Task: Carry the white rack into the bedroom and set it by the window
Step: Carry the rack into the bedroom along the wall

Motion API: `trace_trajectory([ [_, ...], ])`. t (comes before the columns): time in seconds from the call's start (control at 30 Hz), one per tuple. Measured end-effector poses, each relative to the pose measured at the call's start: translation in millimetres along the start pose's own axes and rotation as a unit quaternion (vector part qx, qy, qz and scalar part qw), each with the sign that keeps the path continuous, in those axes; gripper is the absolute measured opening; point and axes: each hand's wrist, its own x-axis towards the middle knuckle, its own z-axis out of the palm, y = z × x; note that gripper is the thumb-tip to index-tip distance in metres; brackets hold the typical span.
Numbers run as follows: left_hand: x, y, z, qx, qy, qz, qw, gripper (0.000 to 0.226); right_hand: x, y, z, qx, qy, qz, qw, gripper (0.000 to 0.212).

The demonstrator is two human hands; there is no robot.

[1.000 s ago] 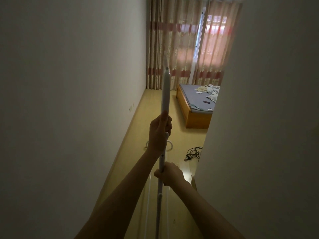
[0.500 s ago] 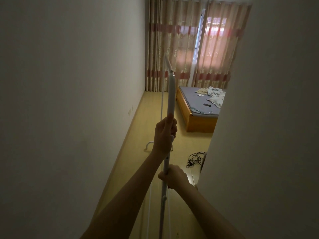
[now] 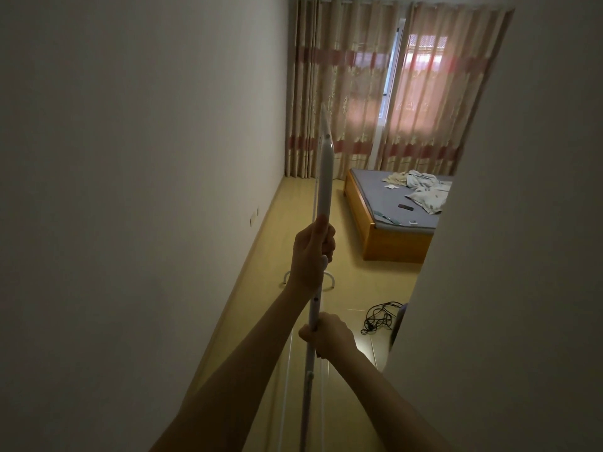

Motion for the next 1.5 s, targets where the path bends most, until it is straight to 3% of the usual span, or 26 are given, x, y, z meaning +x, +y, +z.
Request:
trace_trajectory([
  [0.1, 17, -7, -3, 0.004, 0.006, -0.002, 1.000, 0.056, 18, -3, -3, -0.008, 0.002, -0.004, 1.000, 0.016],
  [0.33, 56, -24, -15, 0.002, 0.009, -0.017, 1.000, 0.041, 58, -7, -11, -0.007, 0.005, 0.005, 1.000, 0.010],
  [0.63, 115, -52, -37, -0.017, -0.021, -0.009, 1.000, 0.056, 121, -15, -19, 0.001, 0.012, 0.018, 1.000, 0.012],
  [1.23, 203, -92, -64, -0.019, -0.032, -0.008, 0.999, 0.056, 216, -24, -32, 0.015, 0.031, 0.032, 0.999, 0.019],
  [1.5, 250, -114, -74, -0.026, -0.011, -0.023, 0.999, 0.034, 267, -26, -46, -0.001, 0.011, 0.024, 1.000, 0.016],
])
